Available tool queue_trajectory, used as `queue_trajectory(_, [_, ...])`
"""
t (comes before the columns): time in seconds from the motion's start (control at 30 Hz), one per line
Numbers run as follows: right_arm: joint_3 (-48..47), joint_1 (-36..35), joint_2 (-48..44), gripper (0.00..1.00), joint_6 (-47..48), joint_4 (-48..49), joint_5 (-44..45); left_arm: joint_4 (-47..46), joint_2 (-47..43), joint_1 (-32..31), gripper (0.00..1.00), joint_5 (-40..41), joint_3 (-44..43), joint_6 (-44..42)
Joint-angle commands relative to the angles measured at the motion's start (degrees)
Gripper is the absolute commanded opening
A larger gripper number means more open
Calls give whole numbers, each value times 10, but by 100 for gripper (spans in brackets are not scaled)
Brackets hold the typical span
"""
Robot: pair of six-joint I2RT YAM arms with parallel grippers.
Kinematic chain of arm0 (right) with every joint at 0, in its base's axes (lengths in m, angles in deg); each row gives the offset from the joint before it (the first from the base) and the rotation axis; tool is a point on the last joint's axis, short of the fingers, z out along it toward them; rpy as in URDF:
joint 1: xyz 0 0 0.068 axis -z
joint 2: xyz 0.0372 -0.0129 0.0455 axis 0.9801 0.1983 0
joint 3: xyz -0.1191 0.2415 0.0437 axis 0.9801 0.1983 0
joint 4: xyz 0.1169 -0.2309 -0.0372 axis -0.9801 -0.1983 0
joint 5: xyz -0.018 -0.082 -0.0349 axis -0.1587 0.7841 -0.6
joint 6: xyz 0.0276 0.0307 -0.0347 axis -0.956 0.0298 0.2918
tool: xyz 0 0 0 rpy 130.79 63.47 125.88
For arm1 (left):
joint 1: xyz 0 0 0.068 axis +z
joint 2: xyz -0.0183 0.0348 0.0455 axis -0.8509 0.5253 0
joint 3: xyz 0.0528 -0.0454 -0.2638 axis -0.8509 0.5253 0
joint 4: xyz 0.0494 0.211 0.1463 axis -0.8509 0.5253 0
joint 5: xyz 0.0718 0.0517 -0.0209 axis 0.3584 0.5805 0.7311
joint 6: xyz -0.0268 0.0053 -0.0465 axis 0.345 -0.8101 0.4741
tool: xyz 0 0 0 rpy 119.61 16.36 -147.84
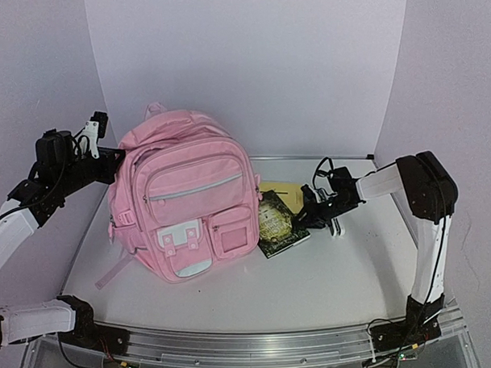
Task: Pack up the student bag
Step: Pick up the book from the center of the board.
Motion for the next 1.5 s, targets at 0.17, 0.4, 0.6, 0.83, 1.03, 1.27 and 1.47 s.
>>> queue_trajectory(0.17, [30,-6,-34,3,-105,122,-77,22,4,-1,0,-34,2,-3])
queue_trajectory(0.4, [58,-6,-155,0,-138,122,30,46,17,-1,20,-46,-26,21])
queue_trajectory(0.6, [96,-5,-275,0,-163,120,121,89,21,-1,39,-19,-59,54])
queue_trajectory(0.83, [101,-5,-401,0,-189,105,150,120,-37,-1,59,19,-70,86])
queue_trajectory(1.03, [76,-6,-443,0,-166,60,157,184,-41,-1,63,-2,-141,118])
queue_trajectory(1.27, [62,-6,-517,0,-158,56,165,216,-13,-1,74,-118,-243,117])
queue_trajectory(1.47, [14,-14,-555,0,-207,94,133,197,74,-2,79,-297,-307,135])
